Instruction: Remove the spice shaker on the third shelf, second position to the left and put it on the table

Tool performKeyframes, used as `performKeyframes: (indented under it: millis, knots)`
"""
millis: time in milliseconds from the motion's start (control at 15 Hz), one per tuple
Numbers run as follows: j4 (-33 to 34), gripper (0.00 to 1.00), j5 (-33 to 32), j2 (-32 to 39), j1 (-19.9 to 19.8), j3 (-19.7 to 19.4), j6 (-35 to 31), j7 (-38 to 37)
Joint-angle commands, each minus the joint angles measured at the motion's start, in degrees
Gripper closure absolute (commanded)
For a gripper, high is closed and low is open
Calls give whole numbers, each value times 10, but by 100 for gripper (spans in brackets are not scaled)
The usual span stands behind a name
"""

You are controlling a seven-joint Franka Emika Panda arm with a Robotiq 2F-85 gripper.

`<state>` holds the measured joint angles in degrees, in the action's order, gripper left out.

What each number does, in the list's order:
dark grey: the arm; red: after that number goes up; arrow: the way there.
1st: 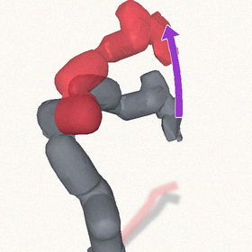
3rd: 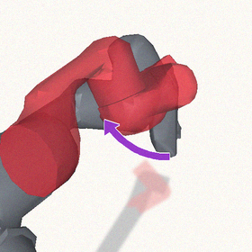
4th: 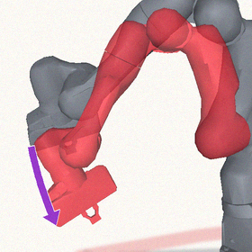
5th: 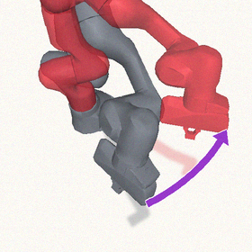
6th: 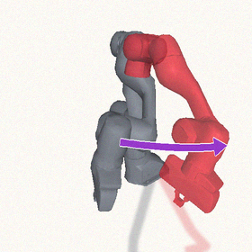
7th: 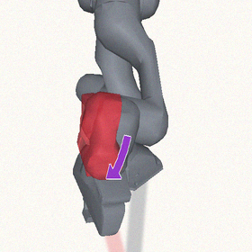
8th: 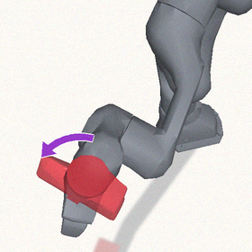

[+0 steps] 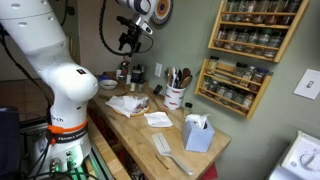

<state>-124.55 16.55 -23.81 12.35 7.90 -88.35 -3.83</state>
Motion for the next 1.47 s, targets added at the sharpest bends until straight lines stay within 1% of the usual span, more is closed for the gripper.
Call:
performKeyframes:
  millis: [0,200,400,533,800,1000,1200,1400]
  knots:
    - [1,0,3,0,-11,9,2,3]
    - [1,0,3,0,-11,9,2,3]
    - [-20,0,13,-19,-33,-11,-20,-10]
    - [-40,0,18,-38,-56,-31,-24,-15]
    - [-92,0,37,-89,-108,-87,-31,-9]
    - [-120,0,40,-125,-153,-123,-34,-16]
    - [-127,0,39,-148,-198,-151,-30,-36]
    - [-113,0,45,-147,-236,-170,-33,-68]
